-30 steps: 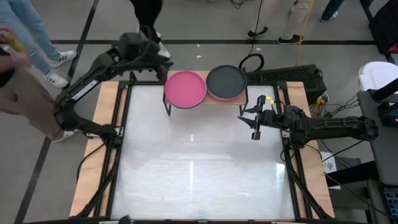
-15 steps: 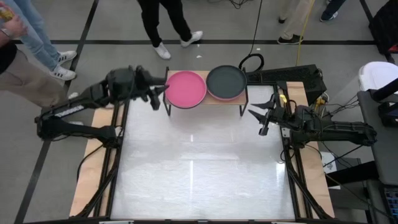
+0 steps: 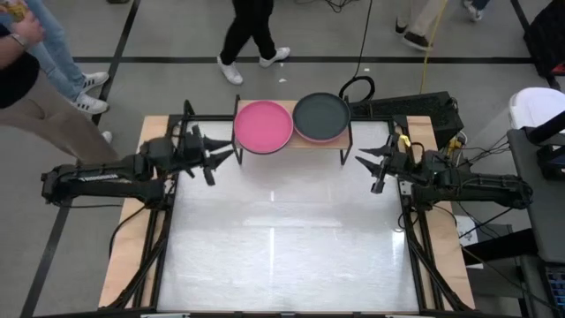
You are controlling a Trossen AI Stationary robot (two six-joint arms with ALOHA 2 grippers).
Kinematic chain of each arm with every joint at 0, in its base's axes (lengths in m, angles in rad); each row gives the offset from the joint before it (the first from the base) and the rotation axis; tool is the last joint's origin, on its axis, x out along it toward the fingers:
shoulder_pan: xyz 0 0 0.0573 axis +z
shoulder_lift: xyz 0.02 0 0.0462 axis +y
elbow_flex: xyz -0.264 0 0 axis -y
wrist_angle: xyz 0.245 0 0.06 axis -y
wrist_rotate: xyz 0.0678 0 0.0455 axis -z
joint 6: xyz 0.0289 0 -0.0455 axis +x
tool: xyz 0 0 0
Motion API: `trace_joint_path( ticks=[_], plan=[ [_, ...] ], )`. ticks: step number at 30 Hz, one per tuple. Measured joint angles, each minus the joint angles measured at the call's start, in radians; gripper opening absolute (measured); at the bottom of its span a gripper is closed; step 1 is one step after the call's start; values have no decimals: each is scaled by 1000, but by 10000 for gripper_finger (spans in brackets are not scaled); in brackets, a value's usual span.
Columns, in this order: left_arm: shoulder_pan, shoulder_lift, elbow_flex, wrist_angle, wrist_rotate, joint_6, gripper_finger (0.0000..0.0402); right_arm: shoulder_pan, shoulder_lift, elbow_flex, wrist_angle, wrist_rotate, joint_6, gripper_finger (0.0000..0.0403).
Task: Place and stack plates onto a shelf
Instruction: Return to Home Position
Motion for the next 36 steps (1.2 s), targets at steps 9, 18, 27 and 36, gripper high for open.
trace_joint_path(
  ticks=[9,18,27,36],
  plan=[
    [-43,-167,-262,151,-68,-18,145,0,-103,-53,-92,-3,82,71],
    [-43,-258,-429,224,-71,-55,145,0,-151,-233,42,0,100,47],
    [-43,-424,-440,160,-69,23,145,0,-251,-236,-16,0,93,29],
    [-43,-562,-440,-21,-55,-31,145,0,-363,-236,-163,0,118,9]
  ],
)
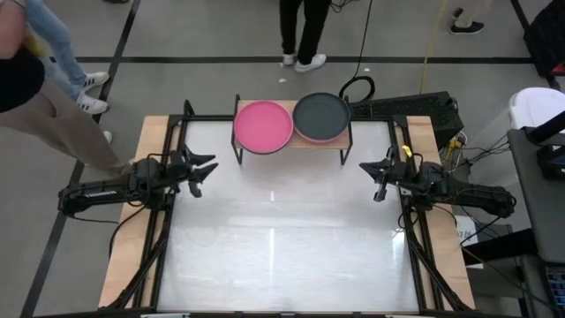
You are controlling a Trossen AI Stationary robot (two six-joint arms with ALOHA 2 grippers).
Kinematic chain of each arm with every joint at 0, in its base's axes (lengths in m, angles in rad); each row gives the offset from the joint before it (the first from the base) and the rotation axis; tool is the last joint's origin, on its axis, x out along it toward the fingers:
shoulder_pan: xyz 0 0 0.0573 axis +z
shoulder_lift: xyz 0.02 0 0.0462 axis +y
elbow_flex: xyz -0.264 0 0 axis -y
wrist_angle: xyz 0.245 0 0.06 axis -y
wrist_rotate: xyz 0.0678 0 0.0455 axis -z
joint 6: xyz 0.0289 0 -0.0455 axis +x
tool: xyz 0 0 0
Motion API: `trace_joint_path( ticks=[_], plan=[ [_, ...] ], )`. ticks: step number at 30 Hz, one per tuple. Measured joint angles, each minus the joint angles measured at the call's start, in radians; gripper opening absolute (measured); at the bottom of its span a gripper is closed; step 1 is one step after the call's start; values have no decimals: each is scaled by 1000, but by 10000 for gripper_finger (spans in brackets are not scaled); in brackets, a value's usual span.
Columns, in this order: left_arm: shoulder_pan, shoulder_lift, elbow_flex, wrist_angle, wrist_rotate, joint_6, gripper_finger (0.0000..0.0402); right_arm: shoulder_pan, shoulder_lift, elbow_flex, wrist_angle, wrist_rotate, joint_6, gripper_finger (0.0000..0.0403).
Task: Place and stack plates onto a shelf
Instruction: Return to Home Position
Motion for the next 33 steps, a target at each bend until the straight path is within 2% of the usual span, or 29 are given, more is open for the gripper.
trace_joint_path(
  ticks=[24,30,33],
  plan=[
    [0,-10,0,-115,22,4,145,0,2,0,-105,-5,58,1],
    [0,-10,-45,-53,36,-2,145,0,2,1,-104,-4,50,1],
    [0,-10,-113,57,40,-2,145,0,2,1,-107,-5,58,1]
  ],
)
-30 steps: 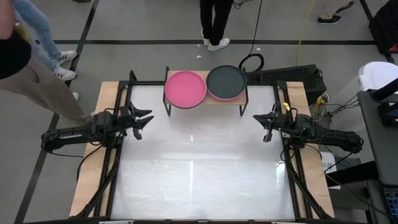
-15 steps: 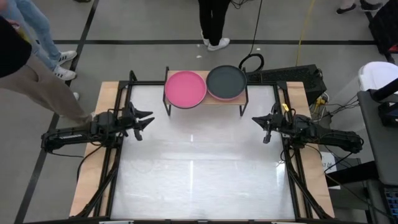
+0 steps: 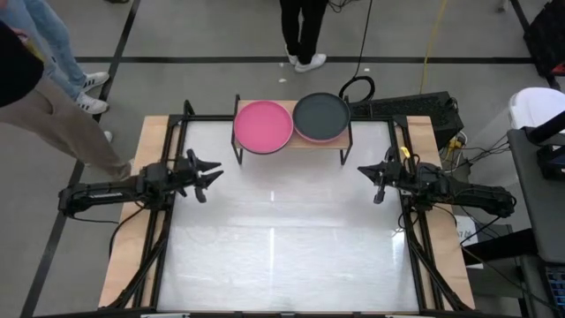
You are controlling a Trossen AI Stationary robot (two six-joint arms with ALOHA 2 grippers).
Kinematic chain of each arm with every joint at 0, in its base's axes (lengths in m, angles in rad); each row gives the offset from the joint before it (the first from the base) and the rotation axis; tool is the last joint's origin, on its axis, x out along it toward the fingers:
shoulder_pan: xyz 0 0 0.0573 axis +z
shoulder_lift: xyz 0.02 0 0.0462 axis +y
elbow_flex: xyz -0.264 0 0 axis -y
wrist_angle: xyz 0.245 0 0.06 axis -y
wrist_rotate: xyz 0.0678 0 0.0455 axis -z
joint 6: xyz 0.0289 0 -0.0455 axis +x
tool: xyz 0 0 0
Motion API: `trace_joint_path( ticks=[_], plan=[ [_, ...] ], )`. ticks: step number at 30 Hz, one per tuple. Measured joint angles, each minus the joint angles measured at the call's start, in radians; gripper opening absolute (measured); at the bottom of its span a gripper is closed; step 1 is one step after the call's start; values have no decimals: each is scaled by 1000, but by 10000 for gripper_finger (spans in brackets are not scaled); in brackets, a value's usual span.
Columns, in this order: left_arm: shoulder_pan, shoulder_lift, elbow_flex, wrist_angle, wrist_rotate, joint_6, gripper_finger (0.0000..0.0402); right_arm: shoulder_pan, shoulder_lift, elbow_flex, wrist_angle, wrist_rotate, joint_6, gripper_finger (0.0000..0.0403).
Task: Place and stack plates onto a shelf
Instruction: Return to Home Position
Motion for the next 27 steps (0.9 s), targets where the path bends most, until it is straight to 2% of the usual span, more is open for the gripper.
trace_joint_path(
  ticks=[7,27],
  plan=[
    [-11,18,-9,-39,30,-64,145,0,0,0,-5,-79,47,1],
    [-15,18,-8,-28,31,-42,145,0,0,0,1,-75,52,2]
  ],
)
